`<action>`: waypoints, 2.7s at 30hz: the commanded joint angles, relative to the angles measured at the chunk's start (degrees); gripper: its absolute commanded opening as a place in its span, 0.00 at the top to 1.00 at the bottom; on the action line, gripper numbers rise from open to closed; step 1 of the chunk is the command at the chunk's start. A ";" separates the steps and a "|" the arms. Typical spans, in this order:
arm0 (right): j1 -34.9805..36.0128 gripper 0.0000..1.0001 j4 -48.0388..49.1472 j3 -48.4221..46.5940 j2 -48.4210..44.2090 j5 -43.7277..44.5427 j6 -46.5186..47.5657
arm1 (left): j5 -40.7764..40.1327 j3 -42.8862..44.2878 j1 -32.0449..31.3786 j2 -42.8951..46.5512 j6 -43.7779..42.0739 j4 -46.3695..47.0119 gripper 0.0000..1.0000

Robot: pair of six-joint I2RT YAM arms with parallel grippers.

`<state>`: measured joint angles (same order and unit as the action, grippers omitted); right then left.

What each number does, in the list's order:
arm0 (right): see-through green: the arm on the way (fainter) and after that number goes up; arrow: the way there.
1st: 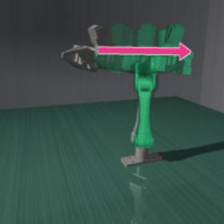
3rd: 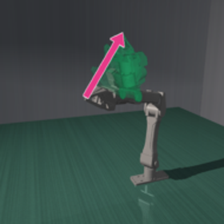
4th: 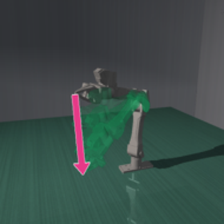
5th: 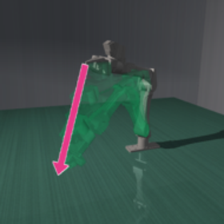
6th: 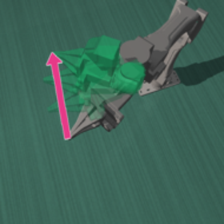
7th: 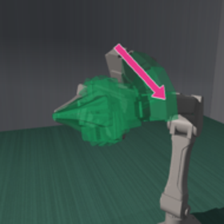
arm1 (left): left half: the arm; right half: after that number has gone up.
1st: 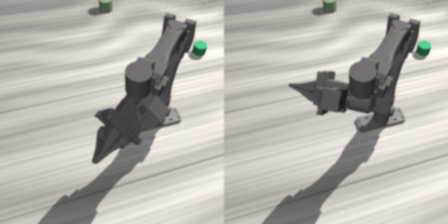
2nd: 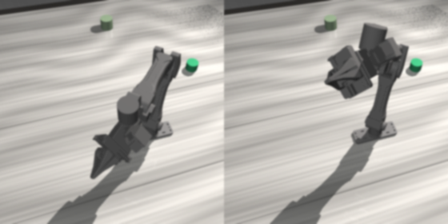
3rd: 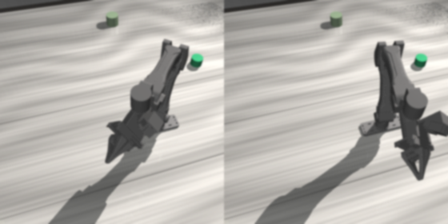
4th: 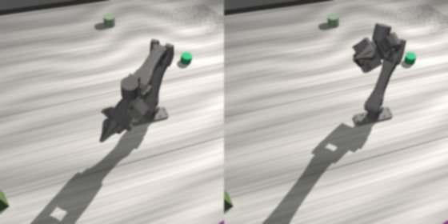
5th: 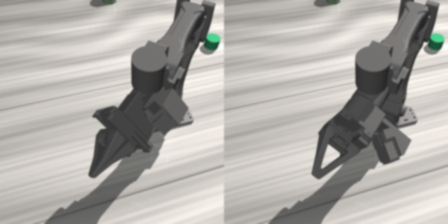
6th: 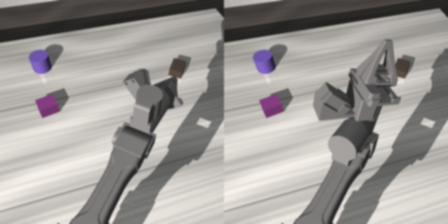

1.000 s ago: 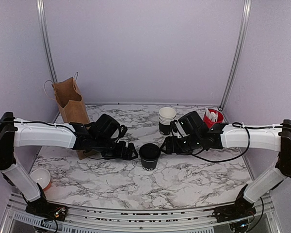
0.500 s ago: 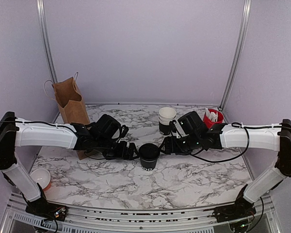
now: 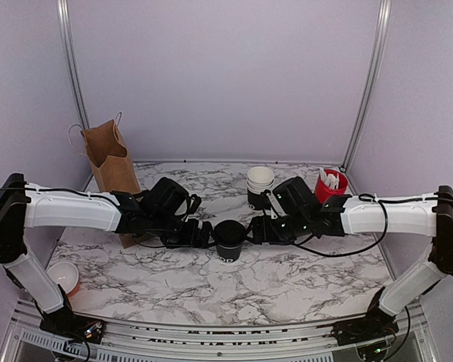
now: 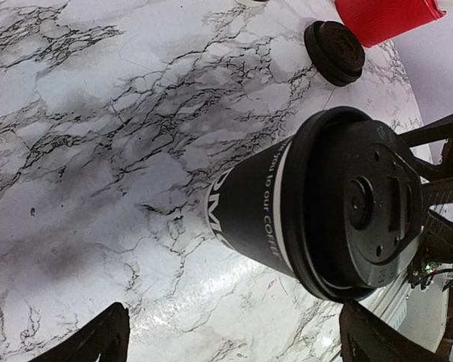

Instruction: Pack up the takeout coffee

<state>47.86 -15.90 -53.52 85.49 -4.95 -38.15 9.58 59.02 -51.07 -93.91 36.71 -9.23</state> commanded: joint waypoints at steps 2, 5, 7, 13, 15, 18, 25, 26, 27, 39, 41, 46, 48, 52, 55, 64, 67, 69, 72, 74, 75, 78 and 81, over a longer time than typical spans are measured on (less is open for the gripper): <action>2.78 0.30 -0.92 0.07 -0.05 0.48 -0.76 | -0.11 1.42 -0.26 -0.15 0.37 0.84 0.02; 3.01 0.30 -1.06 0.08 -0.02 0.72 -0.92 | -0.14 1.70 -0.26 -0.32 0.17 0.89 0.03; 3.03 0.30 -0.98 0.08 0.02 0.73 -1.02 | -0.33 1.55 -0.26 -0.93 0.09 0.76 0.03; 3.20 0.30 -1.38 -0.27 -0.16 1.09 -0.96 | -1.56 0.07 -0.15 -2.18 0.49 0.80 0.03; 3.21 0.30 -1.53 -0.48 -0.44 1.38 -0.83 | -1.69 -0.05 -0.04 -2.23 0.47 0.79 0.03; 3.19 0.30 -2.42 -1.62 -0.82 2.06 -0.34 | -1.61 -0.05 -0.01 -1.64 0.33 0.73 0.03; 3.21 0.30 -6.10 -6.85 -3.55 7.62 3.29 | -2.02 -0.05 0.14 1.37 -0.91 -0.25 0.02; 3.33 0.30 -6.54 -7.80 -3.82 8.67 3.93 | -2.08 -0.12 0.17 2.11 -1.05 -0.32 0.03; 3.44 0.30 -7.11 -8.69 -4.07 9.74 4.68 | -2.23 -0.18 0.18 2.54 -1.11 -0.46 0.03; 8.34 0.30 -12.82 -24.30 3.18 20.31 13.55 | -9.94 -1.23 1.76 7.40 1.71 -1.81 0.03; 8.55 0.29 -11.71 -23.87 5.30 19.39 14.19 | -12.00 -2.04 2.29 8.65 2.60 -2.02 0.03; 8.89 0.27 -9.56 -21.76 13.07 15.50 14.10 | -13.91 -4.17 3.71 10.43 4.15 -2.24 0.02; 9.11 0.27 -8.56 -20.42 15.95 13.28 13.50 | -13.86 -4.47 4.02 10.64 4.25 -2.25 0.02; 9.87 0.27 -8.71 -18.52 18.12 11.68 11.42 | -13.06 -4.79 4.16 10.68 4.25 -2.33 0.02; 9.89 0.27 -9.49 -19.24 16.47 12.94 10.97 | -12.68 -4.80 4.22 10.51 4.12 -2.28 0.02; 8.73 0.26 -9.83 -22.83 11.46 15.11 11.19 | -11.78 -4.35 4.22 10.26 3.60 -2.09 0.02; 8.30 0.26 -9.96 -23.37 10.23 14.89 11.64 | -10.73 -4.40 4.22 10.23 3.22 -2.03 0.02; 8.31 0.26 -11.36 -23.78 9.61 15.39 13.31 | -10.61 -4.66 4.22 10.40 3.08 -2.03 0.02; 8.82 0.26 -14.45 -24.07 9.34 15.66 15.43 | -10.82 -4.81 4.22 10.67 2.95 -1.95 0.02; 10.88 0.23 -17.26 -23.83 9.43 16.67 17.32 | -10.95 -4.69 4.22 10.52 2.94 -1.93 0.02; 11.76 0.20 -18.26 -23.34 9.38 16.95 17.93 | -11.02 -4.67 4.22 10.46 2.97 -1.82 0.02; 13.58 0.13 -18.32 -19.31 7.49 16.45 20.59 | -10.70 -4.71 4.22 10.11 2.93 -1.39 0.02; 13.86 0.08 -16.83 -14.69 3.92 15.62 22.96 | -9.87 -4.62 4.31 9.62 2.94 -0.69 0.02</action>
<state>60.73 -31.18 -72.23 93.84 10.85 -19.62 -1.41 54.74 -47.09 -84.31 40.49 -10.15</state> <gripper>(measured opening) 0.898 0.979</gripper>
